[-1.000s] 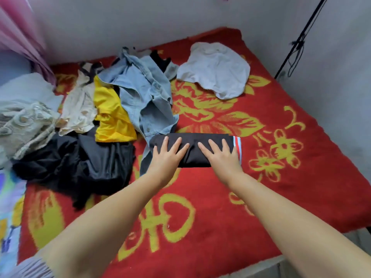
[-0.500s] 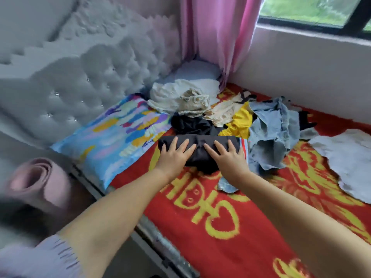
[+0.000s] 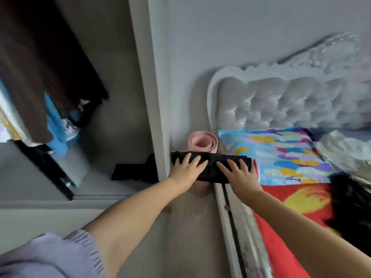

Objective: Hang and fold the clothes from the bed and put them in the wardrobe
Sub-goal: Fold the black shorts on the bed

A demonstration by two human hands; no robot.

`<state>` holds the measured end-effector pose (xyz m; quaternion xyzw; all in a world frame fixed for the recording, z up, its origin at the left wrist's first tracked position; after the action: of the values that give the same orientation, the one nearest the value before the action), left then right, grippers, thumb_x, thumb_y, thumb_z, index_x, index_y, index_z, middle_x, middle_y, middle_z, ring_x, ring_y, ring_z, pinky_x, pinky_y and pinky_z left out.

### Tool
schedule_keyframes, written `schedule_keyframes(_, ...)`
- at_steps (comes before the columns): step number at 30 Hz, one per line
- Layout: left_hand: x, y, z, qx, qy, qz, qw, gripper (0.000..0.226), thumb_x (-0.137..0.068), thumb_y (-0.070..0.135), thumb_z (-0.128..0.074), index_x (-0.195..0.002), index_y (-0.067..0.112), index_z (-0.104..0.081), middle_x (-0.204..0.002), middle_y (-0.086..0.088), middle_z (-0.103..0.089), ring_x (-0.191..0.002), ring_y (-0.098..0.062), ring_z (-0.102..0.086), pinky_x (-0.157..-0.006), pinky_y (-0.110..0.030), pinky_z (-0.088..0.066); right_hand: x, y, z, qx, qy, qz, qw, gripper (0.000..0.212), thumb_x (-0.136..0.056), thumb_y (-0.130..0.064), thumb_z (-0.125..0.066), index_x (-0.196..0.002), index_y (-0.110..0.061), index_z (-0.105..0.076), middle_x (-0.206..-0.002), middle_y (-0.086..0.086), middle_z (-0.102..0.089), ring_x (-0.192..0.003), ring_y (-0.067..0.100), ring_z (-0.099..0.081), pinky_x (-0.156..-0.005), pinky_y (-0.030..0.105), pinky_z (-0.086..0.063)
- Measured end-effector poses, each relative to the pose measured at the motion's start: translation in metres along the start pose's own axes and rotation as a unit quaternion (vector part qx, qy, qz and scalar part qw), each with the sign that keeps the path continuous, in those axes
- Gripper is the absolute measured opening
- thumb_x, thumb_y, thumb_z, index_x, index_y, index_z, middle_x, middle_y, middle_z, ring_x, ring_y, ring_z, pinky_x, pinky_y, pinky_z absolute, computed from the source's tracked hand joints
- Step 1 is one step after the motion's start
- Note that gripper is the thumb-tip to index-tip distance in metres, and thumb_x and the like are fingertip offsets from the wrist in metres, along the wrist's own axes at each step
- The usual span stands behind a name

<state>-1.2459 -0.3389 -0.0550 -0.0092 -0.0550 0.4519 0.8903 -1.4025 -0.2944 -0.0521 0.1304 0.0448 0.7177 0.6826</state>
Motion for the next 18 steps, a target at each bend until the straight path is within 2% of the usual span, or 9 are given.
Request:
schedule_keyframes(3, 0.051, -0.106, -0.028, -0.008, -0.017, 0.059, 0.998, 0.081, -0.090, -0.006, -0.044, -0.153, 0.025, -0.002, -0.159, -0.007, -0.006, -0.146, -0.036, -0.003, -0.111, -0.058, -0.022, -0.044, -0.113, 0.011, -0.039, -0.014, 0.049, 0.998, 0.079, -0.095, -0.025, -0.048, -0.152, -0.036, 0.005, -0.159, 0.003, -0.009, -0.145, 0.037, -0.009, -0.114, 0.060, -0.015)
schedule_keyframes(8, 0.127, -0.240, -0.080, -0.010, -0.083, 0.131, 0.988, 0.078, -0.092, -0.001, -0.044, -0.153, 0.026, -0.003, -0.159, -0.006, -0.008, -0.145, -0.035, -0.007, -0.111, -0.055, -0.026, -0.088, -0.270, 0.019, -0.062, -0.054, 0.120, 0.989, 0.088, -0.092, -0.008, -0.050, -0.152, -0.036, 0.008, -0.159, 0.001, -0.007, -0.146, 0.036, -0.008, -0.114, 0.061, -0.013)
schedule_keyframes(11, 0.141, -0.296, -0.095, -0.012, -0.084, 0.144, 0.986, 0.080, -0.091, -0.004, -0.044, -0.153, 0.026, -0.003, -0.159, -0.006, -0.009, -0.145, -0.034, -0.009, -0.110, -0.053, -0.028, -0.118, -0.323, 0.026, -0.065, -0.062, 0.143, 0.986, 0.091, -0.090, -0.004, -0.050, -0.151, -0.036, 0.008, -0.159, 0.002, -0.008, -0.146, 0.037, -0.008, -0.114, 0.060, -0.011)
schedule_keyframes(18, 0.121, -0.390, -0.136, 0.004, -0.092, 0.184, 0.979, 0.074, -0.094, -0.002, -0.038, -0.153, 0.027, -0.006, -0.157, -0.006, -0.014, -0.144, -0.033, -0.014, -0.110, -0.051, -0.030, -0.212, -0.391, 0.022, -0.046, -0.072, 0.194, 0.977, 0.086, -0.094, -0.007, -0.046, -0.151, -0.037, 0.009, -0.159, 0.003, -0.009, -0.146, 0.037, -0.008, -0.113, 0.060, -0.008)
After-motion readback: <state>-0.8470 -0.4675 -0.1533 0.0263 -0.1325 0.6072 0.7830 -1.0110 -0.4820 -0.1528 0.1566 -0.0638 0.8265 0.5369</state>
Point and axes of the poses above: each hand's wrist, its own x-axis away from the middle knuckle, its own z-axis out of the back of the hand, y = z × x, the point moved 6 cm from there along -x, towards the middle knuckle
